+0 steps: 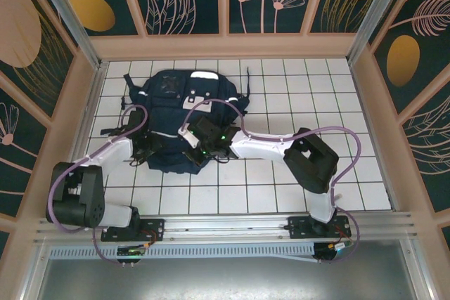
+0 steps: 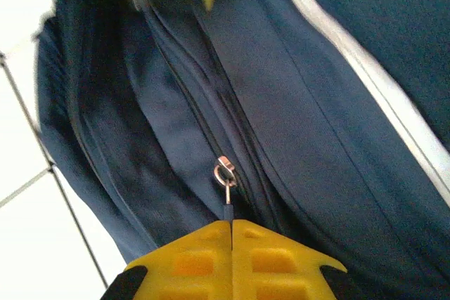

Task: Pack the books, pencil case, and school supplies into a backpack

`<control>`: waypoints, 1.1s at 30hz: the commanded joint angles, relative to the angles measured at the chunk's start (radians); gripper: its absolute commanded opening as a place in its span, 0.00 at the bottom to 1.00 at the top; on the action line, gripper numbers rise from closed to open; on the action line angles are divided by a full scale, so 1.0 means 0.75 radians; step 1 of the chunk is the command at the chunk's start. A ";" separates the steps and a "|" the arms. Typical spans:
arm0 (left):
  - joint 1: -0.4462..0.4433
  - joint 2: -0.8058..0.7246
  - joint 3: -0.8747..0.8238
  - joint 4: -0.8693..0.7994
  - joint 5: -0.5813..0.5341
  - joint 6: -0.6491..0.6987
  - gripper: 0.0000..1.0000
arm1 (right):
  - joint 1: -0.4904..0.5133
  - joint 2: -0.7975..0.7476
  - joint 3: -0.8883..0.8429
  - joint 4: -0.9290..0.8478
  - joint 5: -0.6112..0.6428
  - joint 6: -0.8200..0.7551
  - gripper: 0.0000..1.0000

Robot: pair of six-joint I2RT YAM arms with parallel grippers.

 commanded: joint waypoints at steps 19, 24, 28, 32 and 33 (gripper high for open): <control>0.028 0.103 0.312 -0.102 -0.281 0.317 0.54 | -0.233 -0.298 -0.259 -0.125 0.045 0.009 0.00; 0.028 -0.092 0.266 -0.298 -0.084 0.201 0.77 | -0.150 -0.293 -0.145 -0.084 -0.023 0.200 0.09; 0.028 -0.237 0.194 -0.308 0.034 0.036 0.76 | -0.080 -0.254 -0.109 0.075 -0.115 0.470 0.36; 0.025 -0.204 0.093 -0.182 0.128 -0.114 0.74 | -0.019 -0.092 0.023 0.151 -0.139 0.632 0.44; 0.025 -0.184 0.051 -0.138 0.176 -0.148 0.73 | -0.008 -0.038 0.085 0.119 -0.129 0.632 0.44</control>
